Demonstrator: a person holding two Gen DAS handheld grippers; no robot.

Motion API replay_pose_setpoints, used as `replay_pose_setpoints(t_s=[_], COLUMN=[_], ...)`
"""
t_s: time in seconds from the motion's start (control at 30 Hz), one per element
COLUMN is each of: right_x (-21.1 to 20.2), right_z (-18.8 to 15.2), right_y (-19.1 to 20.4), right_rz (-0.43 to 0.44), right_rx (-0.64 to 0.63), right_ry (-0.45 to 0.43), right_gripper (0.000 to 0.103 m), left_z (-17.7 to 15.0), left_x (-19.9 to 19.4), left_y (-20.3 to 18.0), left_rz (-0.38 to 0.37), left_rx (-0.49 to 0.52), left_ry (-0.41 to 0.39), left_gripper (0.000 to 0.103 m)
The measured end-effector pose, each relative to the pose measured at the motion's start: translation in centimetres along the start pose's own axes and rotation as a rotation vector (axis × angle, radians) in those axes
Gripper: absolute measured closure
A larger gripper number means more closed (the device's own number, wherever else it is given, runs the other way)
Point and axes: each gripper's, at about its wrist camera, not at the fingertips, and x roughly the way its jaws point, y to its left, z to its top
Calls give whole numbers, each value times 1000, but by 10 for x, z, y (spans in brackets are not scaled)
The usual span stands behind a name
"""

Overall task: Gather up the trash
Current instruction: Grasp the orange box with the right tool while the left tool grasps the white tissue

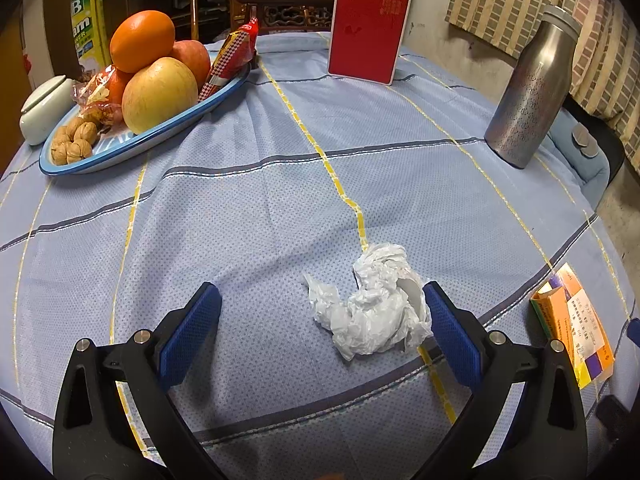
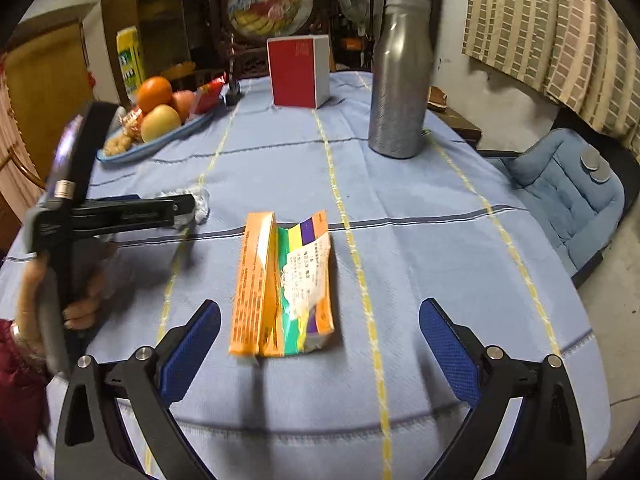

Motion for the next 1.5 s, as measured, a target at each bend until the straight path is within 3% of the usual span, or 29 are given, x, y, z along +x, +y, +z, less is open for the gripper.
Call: replay_pose_setpoints(t_s=[0.27, 0.4, 0.43, 0.5, 0.53, 0.67, 0.9, 1.13, 1.3, 1.5], right_x=[34, 33, 33, 35, 35, 29, 35, 38, 38, 40], right_z=[8, 9, 9, 8, 7, 4, 2, 2, 3, 3], right_y=[20, 14, 13, 12, 12, 7, -25, -19, -19, -17], right_rz=[-38, -9, -10, -27, -39, -73, 39, 17, 5, -10], right_rx=[-47, -32, -32, -55, -64, -83, 59, 37, 38, 29], right_ry=[53, 61, 59, 70, 73, 52, 91, 98, 102, 106], right_gripper=[5, 8, 13, 43, 47, 47, 48, 45, 40, 37], left_z=[0, 0, 0, -1, -1, -2, -4, -9, -12, -12], left_x=[1, 3, 3, 3, 3, 3, -1, -14, -10, -5], left_y=[-3, -5, -6, -8, -9, -13, -16, -37, -54, -56], left_rz=[19, 33, 36, 45, 48, 56, 52, 72, 94, 97], left_rx=[19, 31, 35, 45, 49, 69, 81, 183, 270, 281], left_ry=[10, 15, 17, 21, 22, 27, 10, -58, -48, -26], left_gripper=[6, 6, 6, 6, 6, 6, 6, 6, 6, 6])
